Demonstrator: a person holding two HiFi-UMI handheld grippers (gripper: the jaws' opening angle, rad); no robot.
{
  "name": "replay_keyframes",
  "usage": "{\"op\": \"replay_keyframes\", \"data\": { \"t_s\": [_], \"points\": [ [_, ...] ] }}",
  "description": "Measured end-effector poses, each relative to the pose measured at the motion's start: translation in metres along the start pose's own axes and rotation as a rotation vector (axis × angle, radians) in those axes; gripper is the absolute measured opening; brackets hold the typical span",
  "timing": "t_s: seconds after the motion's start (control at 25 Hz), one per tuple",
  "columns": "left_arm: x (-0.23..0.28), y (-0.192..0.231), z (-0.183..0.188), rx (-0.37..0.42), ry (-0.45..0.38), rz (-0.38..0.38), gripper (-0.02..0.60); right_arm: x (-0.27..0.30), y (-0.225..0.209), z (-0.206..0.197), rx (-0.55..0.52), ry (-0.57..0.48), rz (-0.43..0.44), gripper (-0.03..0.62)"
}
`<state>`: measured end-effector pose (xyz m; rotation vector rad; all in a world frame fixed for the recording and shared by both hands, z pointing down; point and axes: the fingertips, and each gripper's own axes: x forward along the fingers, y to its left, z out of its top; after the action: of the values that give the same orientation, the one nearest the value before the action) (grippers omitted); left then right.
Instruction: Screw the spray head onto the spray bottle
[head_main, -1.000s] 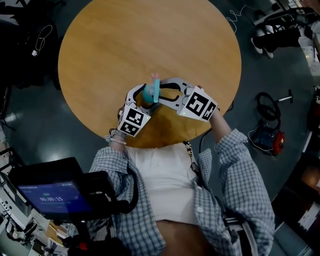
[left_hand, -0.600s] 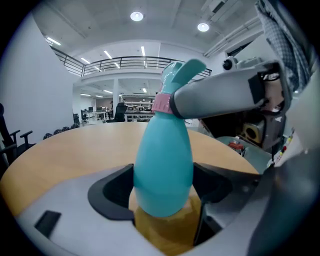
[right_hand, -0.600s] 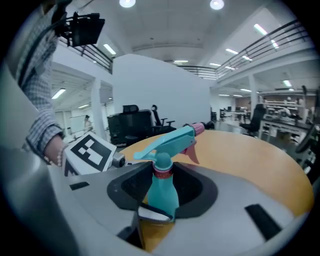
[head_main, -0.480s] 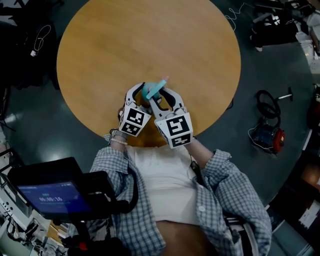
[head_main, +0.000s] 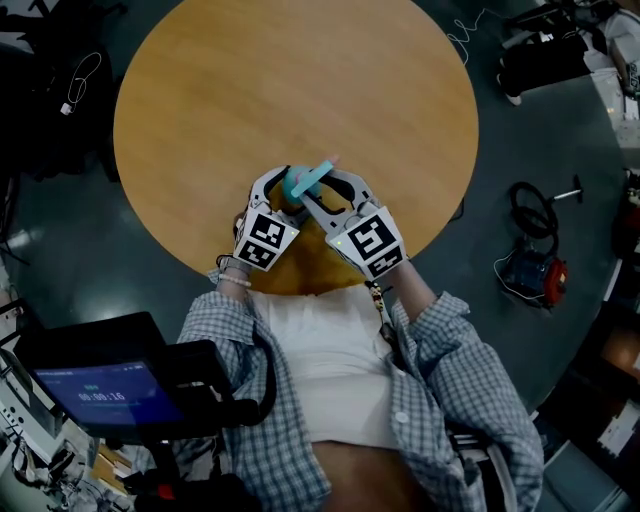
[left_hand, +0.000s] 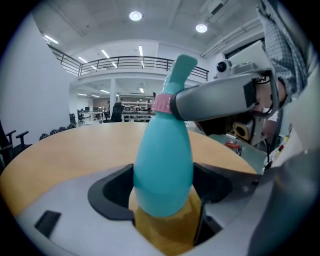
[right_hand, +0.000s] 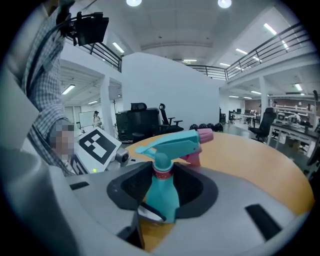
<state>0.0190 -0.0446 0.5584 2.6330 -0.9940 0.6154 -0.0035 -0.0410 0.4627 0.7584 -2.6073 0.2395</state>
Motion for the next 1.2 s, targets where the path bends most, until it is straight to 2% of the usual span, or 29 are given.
{"op": "replay_keyframes", "data": {
  "t_s": [0.08,0.32,0.52,0.64,0.8,0.88,1.0,1.2],
  "points": [
    [0.0,0.0,0.001,-0.001,-0.003,0.013,0.374,0.0,-0.001,0.0,0.025,-0.003,-0.063,0.121],
    [0.001,-0.001,0.001,0.021,0.006,0.058,0.374,-0.004,-0.007,-0.002,0.189,-0.027,-0.321,0.121],
    [0.001,0.0,0.0,0.021,0.011,0.083,0.374,-0.001,-0.004,0.0,0.238,0.022,-0.429,0.121],
    [0.001,0.0,-0.001,0.017,0.008,0.07,0.376,0.0,-0.002,0.0,0.201,0.023,-0.398,0.121],
    [0.001,0.0,0.0,0.015,0.007,0.044,0.375,0.0,-0.001,-0.001,0.137,0.039,-0.249,0.129],
    [-0.001,0.002,0.0,0.005,0.001,0.038,0.376,-0.001,-0.001,-0.002,0.129,0.041,-0.193,0.186],
    [-0.002,0.001,0.0,0.004,-0.001,0.027,0.375,-0.001,0.001,-0.005,0.128,0.049,-0.13,0.228],
    [-0.002,-0.005,-0.006,0.026,0.023,0.007,0.376,0.008,0.005,-0.014,0.14,0.075,-0.079,0.247]
  ]
}}
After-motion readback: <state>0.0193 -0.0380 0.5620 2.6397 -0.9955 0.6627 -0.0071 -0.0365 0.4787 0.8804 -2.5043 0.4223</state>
